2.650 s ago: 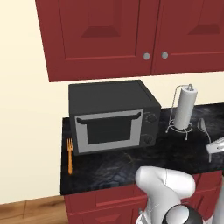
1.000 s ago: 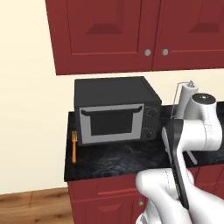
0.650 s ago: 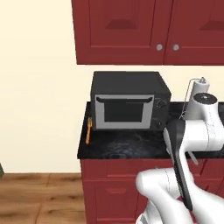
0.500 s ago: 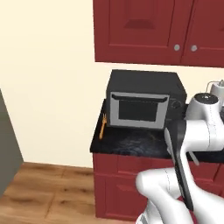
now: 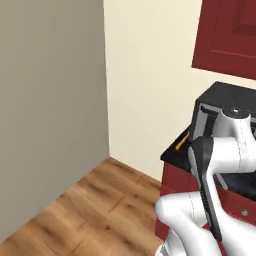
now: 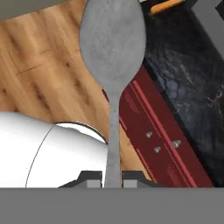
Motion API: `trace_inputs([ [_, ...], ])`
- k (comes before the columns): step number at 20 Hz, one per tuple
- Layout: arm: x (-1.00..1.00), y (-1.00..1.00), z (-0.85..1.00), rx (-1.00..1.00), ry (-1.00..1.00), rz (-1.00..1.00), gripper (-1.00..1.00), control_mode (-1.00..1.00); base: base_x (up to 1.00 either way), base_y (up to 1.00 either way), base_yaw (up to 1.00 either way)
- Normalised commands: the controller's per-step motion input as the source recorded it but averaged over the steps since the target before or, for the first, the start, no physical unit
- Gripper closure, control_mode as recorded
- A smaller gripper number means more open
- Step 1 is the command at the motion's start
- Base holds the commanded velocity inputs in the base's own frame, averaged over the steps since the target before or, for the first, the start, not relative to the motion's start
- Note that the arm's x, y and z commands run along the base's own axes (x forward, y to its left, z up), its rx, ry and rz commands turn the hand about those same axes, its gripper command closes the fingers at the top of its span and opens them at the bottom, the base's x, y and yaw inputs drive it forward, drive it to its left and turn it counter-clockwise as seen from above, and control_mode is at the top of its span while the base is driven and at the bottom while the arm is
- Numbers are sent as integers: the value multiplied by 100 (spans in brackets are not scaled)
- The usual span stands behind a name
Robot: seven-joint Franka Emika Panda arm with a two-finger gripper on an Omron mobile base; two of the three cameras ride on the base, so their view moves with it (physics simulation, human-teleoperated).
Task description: Take the fork and place it on the left side of the plate. Then take the spoon and place it on the right side of the plate. Make sure they're directly next to the plate.
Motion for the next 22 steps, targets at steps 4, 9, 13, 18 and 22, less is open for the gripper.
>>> trace_inputs([
  [4,0,0,0,0,0,0,100,100,0,27,87],
  [9,0,0,0,0,0,0,100,100,5,25,87],
  [13,0,0,0,0,0,0,100,100,21,37,71],
  [18,0,0,0,0,0,0,100,100,28,38,62],
  [22,0,0,0,0,0,0,100,100,67,14,40],
])
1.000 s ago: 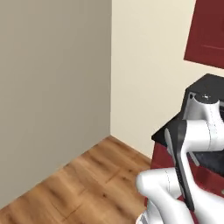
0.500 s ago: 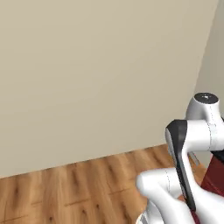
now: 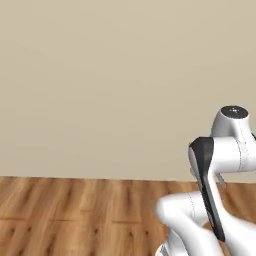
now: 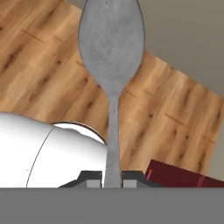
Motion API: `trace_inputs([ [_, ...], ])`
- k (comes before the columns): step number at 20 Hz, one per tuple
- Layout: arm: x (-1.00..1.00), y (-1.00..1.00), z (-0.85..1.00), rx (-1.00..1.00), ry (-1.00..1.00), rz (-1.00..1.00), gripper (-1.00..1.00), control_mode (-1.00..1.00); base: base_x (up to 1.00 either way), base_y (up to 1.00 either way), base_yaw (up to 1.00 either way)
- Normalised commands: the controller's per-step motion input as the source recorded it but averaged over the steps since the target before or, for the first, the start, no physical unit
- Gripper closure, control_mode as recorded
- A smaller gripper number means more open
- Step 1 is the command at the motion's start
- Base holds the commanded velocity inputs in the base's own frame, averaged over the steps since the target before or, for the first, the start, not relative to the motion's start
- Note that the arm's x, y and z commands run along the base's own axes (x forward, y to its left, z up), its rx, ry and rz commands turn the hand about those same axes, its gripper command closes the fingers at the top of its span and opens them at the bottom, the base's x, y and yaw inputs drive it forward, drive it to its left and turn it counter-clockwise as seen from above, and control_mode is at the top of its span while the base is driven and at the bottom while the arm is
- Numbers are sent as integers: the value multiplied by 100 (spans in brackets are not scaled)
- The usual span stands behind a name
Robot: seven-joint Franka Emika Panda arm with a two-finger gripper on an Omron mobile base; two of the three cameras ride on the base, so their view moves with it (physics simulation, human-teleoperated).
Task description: Take the fork and place it on the left side of the plate. Then take the spoon and place it on the right side of the plate. Make sure they're directly next to the plate.
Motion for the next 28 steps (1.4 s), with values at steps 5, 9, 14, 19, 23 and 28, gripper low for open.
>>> trace_inputs([
  [5,0,0,0,0,0,0,100,100,100,22,27],
  [9,0,0,0,0,0,0,100,100,100,54,37],
  [14,0,0,0,0,0,0,100,100,81,54,55],
  [19,0,0,0,0,0,0,100,100,65,46,69],
  [23,0,0,0,0,0,0,100,100,91,33,63],
  [28,0,0,0,0,0,0,100,100,100,23,51],
])
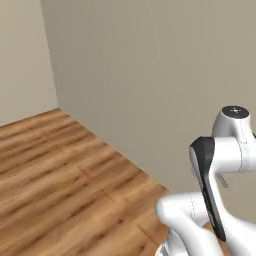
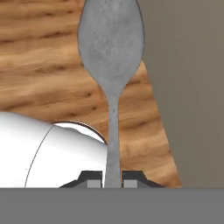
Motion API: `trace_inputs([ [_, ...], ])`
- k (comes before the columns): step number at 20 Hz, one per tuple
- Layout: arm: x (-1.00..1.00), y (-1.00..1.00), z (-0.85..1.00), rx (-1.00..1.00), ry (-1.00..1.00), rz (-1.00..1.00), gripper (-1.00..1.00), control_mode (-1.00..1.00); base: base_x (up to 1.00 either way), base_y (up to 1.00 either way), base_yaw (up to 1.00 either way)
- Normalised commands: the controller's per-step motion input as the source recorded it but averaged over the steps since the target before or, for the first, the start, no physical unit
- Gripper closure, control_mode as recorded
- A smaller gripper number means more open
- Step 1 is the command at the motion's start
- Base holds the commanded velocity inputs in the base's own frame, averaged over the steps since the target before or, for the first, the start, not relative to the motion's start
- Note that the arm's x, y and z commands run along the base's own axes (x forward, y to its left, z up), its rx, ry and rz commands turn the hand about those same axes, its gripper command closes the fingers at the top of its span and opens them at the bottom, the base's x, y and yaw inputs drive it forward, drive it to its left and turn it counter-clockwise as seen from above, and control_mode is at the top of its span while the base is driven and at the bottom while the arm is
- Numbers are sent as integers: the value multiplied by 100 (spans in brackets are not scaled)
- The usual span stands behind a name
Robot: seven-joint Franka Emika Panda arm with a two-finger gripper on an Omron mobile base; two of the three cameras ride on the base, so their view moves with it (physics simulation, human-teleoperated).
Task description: Take the fork and place it on the left side of the plate. Then take the spoon and place it on the right side of the plate. Make sure they're directly next to the plate.
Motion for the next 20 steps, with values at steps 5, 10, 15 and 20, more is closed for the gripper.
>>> trace_inputs([
  [5,0,0,0,0,0,0,100,100,100,12,42],
  [10,0,0,0,0,0,0,100,100,100,1,37],
  [15,0,0,0,0,0,0,100,100,100,0,42],
  [20,0,0,0,0,0,0,100,100,100,0,42],
])
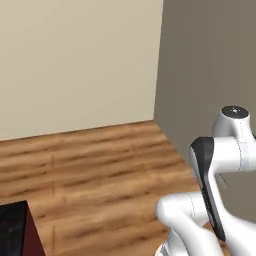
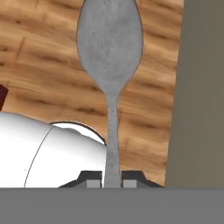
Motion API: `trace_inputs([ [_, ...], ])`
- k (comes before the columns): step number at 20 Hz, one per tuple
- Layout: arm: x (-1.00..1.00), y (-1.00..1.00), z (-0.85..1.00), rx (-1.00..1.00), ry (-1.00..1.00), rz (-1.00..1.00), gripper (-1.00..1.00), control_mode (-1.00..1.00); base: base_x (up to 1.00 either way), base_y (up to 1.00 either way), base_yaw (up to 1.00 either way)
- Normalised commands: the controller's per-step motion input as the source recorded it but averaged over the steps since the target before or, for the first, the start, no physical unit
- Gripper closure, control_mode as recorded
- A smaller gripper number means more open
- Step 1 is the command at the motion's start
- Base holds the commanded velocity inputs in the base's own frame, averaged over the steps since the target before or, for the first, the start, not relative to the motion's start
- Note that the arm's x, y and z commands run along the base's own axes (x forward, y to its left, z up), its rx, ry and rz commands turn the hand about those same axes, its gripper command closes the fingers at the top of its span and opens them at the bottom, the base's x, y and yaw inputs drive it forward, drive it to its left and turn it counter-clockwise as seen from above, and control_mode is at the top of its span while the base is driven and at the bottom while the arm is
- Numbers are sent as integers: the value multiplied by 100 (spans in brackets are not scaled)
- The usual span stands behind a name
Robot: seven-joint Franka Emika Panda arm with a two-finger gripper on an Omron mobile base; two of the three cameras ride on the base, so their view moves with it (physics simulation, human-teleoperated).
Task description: Take the fork and place it on the left side of the plate. Then take the spoon and place it on the right side of the plate. Make sure they're directly next to the plate.
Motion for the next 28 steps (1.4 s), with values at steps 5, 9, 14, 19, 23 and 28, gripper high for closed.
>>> trace_inputs([
  [5,0,0,0,0,0,0,100,100,100,0,42],
  [9,0,0,0,0,0,0,100,100,100,0,43],
  [14,0,0,0,0,0,0,100,100,100,0,54],
  [19,0,0,0,0,0,0,100,100,100,0,58],
  [23,0,0,0,0,0,0,100,100,100,0,62],
  [28,0,0,0,0,0,0,100,100,100,0,56],
])
